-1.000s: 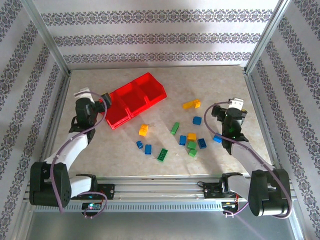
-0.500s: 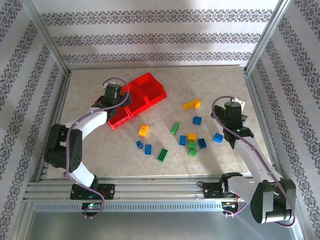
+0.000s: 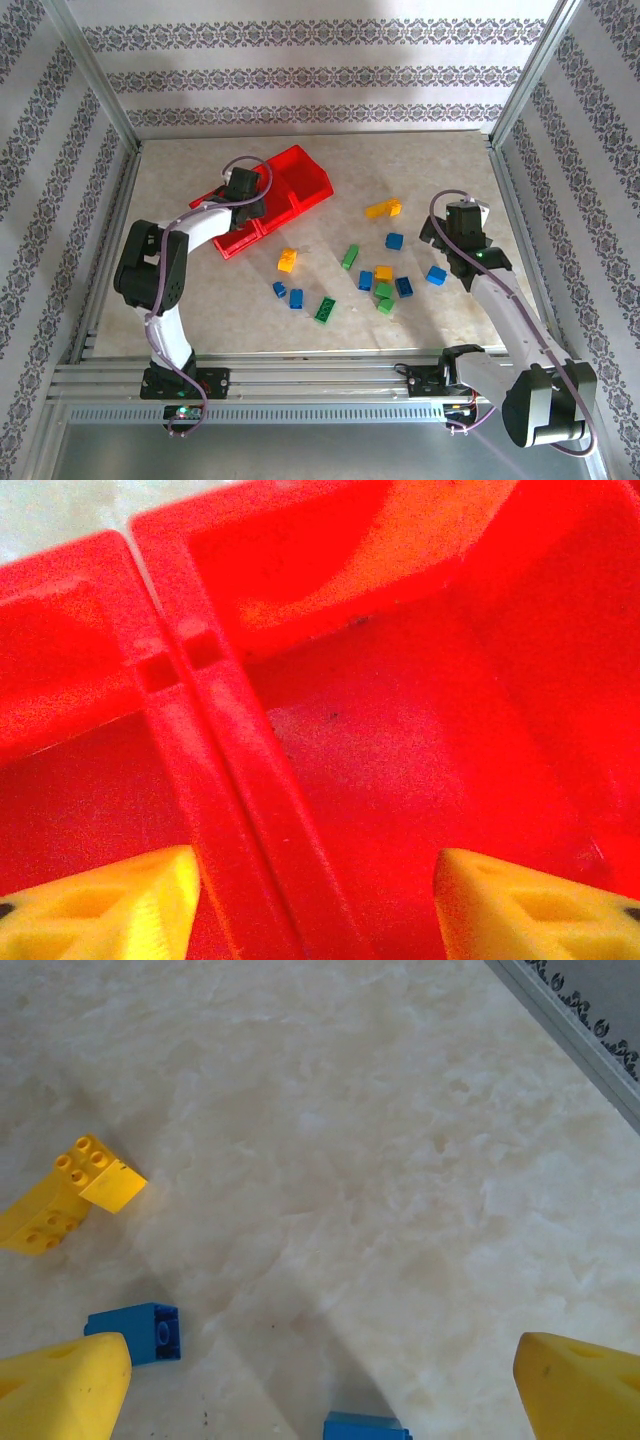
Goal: Sort the legos into containers by color
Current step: Move the container to the top-center of the table.
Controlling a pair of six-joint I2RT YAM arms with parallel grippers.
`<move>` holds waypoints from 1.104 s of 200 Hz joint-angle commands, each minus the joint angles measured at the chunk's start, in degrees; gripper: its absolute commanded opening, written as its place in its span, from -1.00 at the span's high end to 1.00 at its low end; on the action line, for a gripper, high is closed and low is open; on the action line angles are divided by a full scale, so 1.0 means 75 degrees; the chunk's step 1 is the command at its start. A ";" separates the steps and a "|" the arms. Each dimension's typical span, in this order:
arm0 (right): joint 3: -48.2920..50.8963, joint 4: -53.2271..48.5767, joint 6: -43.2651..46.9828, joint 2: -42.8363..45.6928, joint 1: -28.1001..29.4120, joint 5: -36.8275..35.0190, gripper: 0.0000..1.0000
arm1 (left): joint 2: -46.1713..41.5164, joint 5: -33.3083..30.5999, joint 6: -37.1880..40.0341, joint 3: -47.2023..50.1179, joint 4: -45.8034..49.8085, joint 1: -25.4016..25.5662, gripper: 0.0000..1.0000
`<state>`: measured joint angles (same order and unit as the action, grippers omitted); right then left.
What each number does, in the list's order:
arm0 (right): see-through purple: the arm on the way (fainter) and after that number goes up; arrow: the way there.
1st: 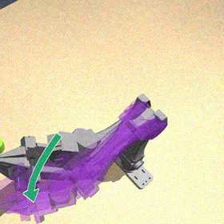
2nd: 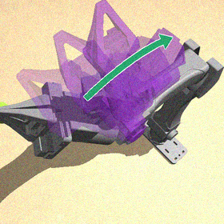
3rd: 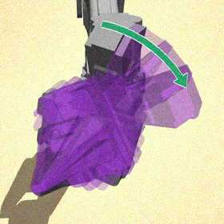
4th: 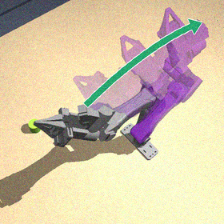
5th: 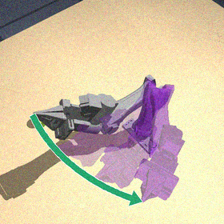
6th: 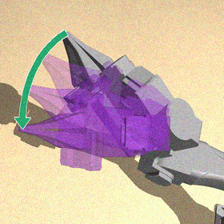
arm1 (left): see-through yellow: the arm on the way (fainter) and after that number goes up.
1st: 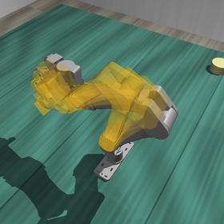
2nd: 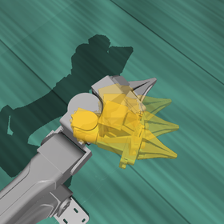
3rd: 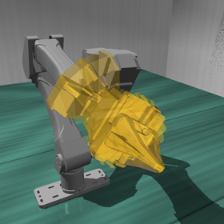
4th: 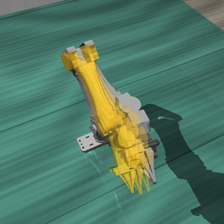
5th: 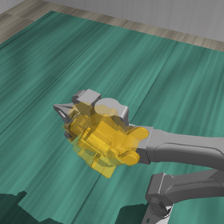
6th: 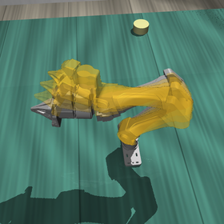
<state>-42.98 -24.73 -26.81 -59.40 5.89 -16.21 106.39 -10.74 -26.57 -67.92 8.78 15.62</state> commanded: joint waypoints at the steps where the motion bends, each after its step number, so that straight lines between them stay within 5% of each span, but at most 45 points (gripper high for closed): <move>1: -0.0288 -0.0419 -0.0237 -0.0044 0.0101 0.0219 -0.96 | 0.0156 0.0110 0.0241 -0.0225 0.0309 0.0150 -0.18; 56: -0.0513 -0.0773 -0.0392 -0.0432 0.0190 0.0391 -0.96 | 0.0240 0.0247 0.0426 -0.0180 0.0154 0.0354 0.03; 221: -0.0858 -0.1109 -0.0770 -0.1126 0.0290 0.0646 -0.96 | 0.0124 0.0437 0.0469 -0.0084 0.0095 0.1049 0.07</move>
<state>-47.24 -32.18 -31.62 -66.04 7.40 -12.12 107.04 -7.55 -24.25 -68.36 9.04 22.55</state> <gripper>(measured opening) 0.982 0.466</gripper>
